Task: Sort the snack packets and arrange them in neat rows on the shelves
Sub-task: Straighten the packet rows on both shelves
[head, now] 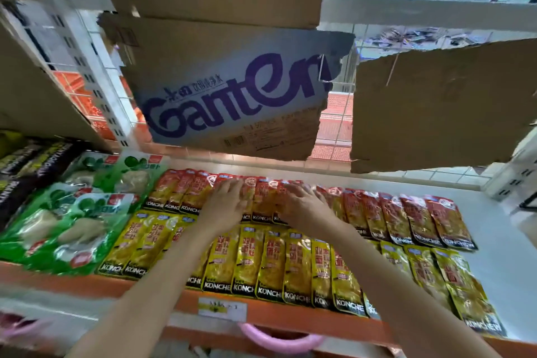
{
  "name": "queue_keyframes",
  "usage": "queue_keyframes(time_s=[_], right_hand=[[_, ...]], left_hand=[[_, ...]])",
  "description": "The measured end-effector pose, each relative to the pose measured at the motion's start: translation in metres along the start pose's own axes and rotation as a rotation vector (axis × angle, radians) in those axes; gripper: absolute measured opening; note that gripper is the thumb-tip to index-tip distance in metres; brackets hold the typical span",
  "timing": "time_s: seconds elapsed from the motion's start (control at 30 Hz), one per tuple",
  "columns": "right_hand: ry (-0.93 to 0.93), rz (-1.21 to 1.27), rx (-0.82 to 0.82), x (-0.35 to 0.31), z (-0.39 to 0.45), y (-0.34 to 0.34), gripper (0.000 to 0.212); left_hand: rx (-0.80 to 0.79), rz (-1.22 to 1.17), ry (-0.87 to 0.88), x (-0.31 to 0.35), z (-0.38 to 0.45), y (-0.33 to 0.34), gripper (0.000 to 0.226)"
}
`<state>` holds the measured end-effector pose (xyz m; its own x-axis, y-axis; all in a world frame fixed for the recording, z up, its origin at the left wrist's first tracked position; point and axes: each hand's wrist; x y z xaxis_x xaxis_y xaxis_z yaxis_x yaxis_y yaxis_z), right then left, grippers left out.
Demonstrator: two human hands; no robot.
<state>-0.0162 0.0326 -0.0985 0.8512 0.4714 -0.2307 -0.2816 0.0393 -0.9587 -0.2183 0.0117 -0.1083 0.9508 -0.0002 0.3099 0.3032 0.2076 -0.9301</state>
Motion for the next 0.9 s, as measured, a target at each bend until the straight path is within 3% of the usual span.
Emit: queue_keyframes(time_s=[0.2,0.37,0.6,0.73,0.9], right_hand=[[-0.086,0.031,-0.045,-0.048,0.031,0.025,0.059],[-0.056,-0.051,-0.111,-0.059,0.039,0.042,0.060],[0.053,-0.114,-0.055,-0.074,0.040,0.045,0.060],[0.032,-0.069,-0.068,-0.068,0.036,0.038,0.059],[0.121,0.061,0.045,-0.053,0.020,0.026,0.052]], left_hand=[[-0.116,0.077,0.084,-0.048,-0.011,-0.009,0.056],[-0.059,0.169,0.133,-0.058,-0.015,-0.005,0.055],[-0.059,0.157,0.141,-0.059,-0.014,-0.007,0.055],[-0.057,0.128,0.132,-0.058,-0.012,-0.011,0.054],[0.003,-0.007,0.069,-0.040,-0.021,-0.010,0.053]])
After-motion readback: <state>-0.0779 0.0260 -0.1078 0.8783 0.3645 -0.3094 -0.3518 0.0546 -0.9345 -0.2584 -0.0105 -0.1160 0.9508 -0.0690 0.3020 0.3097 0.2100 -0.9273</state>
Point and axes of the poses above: each hand's wrist, its own z-axis towards the middle knuckle, its own y-axis out of the palm, x = y × z, and after that the axes turned 15 degrees about x, right-handed
